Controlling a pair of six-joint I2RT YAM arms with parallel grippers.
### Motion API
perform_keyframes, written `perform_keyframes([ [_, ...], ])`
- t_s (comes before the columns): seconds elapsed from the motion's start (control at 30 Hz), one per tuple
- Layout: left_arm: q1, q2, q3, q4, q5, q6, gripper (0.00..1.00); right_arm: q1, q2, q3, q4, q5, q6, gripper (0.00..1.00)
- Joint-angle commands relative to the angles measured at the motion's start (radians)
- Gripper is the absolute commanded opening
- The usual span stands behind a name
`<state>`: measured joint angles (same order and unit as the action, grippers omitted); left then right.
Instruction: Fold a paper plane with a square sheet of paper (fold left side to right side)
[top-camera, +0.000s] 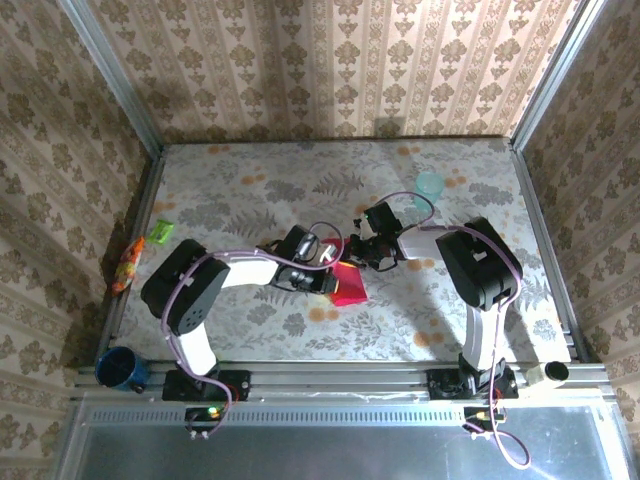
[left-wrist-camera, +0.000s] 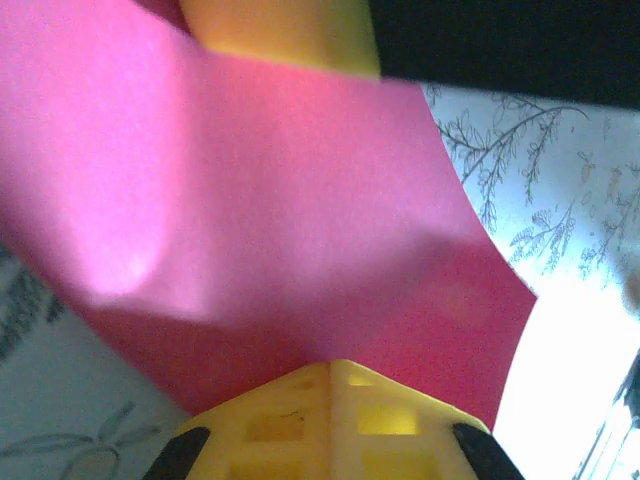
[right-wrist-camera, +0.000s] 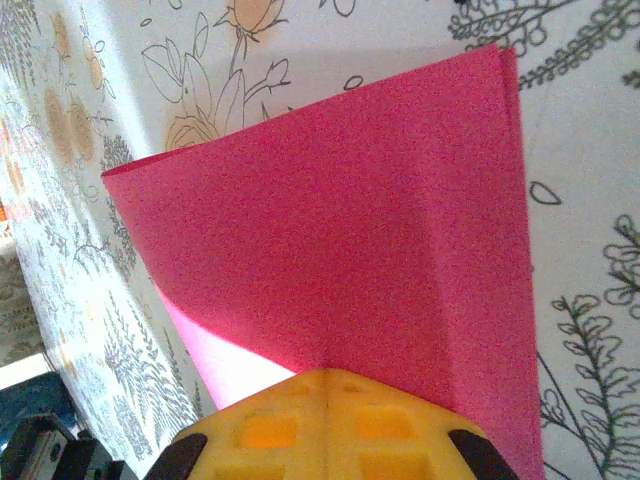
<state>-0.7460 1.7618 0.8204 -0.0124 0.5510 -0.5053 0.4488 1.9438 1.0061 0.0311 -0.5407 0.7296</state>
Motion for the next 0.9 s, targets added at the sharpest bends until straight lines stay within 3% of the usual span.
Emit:
perform_keyframes([
  [0.0, -0.041, -0.008, -0.077, -0.135, 0.039, -0.048, 0.0, -0.037, 0.058, -0.044, -0.143, 0.159, -0.018, 0.0],
  [0.63, -0.128, -0.138, -0.245, -0.079, 0.043, -0.162, 0.0, -0.042, 0.06, -0.06, -0.094, 0.123, -0.015, 0.0],
  [0.73, -0.093, -0.187, -0.229, -0.08, 0.051, -0.161, 0.0, -0.042, 0.051, -0.074, -0.045, 0.092, -0.015, 0.0],
  [0.87, 0.018, -0.267, -0.173, -0.109, 0.067, -0.127, 0.0, -0.036, 0.029, -0.084, -0.008, 0.063, -0.018, 0.0],
])
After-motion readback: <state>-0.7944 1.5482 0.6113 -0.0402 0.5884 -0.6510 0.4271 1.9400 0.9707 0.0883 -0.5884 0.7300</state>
